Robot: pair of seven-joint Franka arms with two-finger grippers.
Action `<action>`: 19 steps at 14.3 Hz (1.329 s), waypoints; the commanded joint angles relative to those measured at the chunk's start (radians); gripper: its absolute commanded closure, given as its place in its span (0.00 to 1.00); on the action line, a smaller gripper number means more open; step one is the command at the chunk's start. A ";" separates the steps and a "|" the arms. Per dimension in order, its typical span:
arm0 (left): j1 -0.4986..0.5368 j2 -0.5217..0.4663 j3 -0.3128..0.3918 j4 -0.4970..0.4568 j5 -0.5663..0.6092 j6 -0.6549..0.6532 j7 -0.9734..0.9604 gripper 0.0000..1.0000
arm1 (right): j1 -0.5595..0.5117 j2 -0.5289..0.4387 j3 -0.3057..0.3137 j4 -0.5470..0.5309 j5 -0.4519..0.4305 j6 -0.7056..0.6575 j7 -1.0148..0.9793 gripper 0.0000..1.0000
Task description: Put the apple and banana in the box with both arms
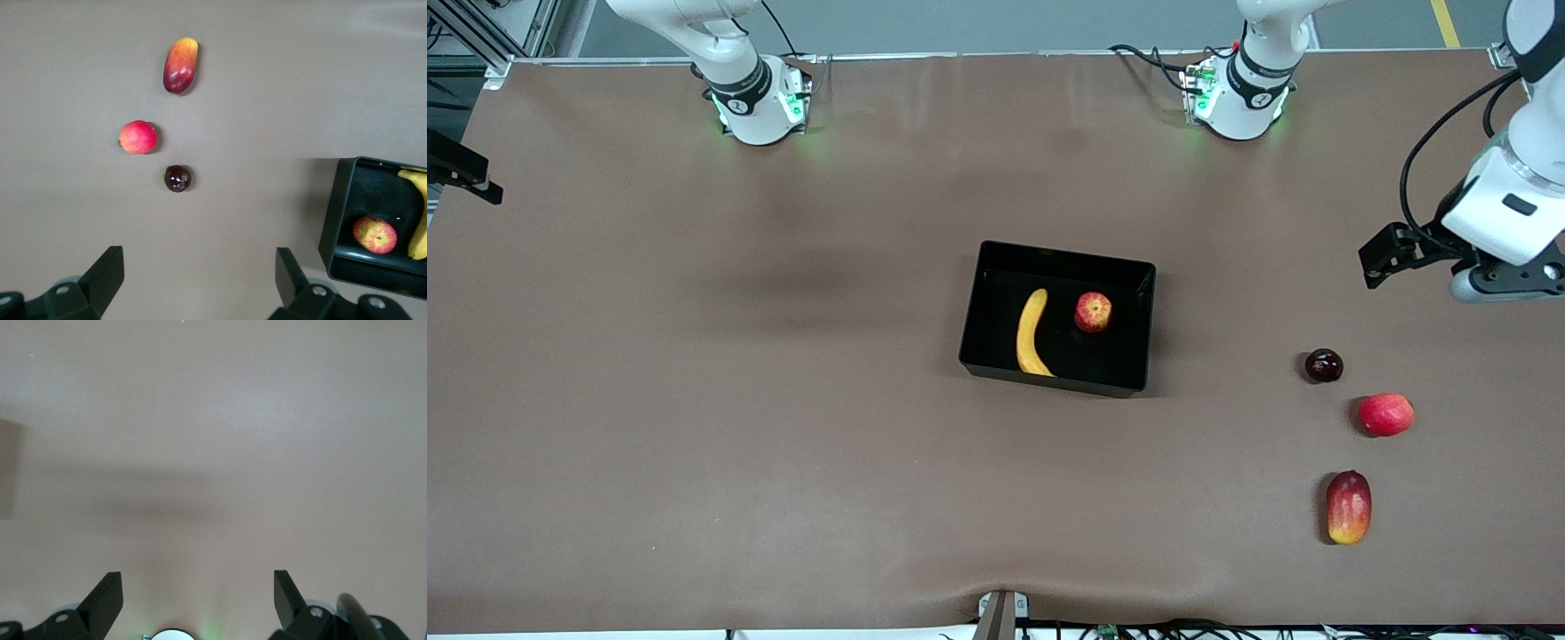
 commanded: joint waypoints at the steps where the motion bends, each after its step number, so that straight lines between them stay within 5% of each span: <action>1: -0.114 -0.057 0.124 -0.060 -0.039 -0.003 0.029 0.00 | -0.012 0.008 0.004 0.018 0.019 -0.012 0.011 0.00; 5: -0.175 -0.131 0.217 -0.139 -0.105 0.008 0.035 0.00 | -0.015 0.008 0.004 0.018 0.019 -0.012 0.011 0.00; 8: -0.186 -0.206 0.225 -0.212 -0.121 0.008 0.064 0.00 | -0.015 0.008 0.004 0.018 0.019 -0.012 0.011 0.00; 19: -0.171 -0.218 0.256 -0.147 -0.162 -0.057 0.095 0.00 | -0.014 0.008 0.004 0.019 0.017 -0.005 0.007 0.00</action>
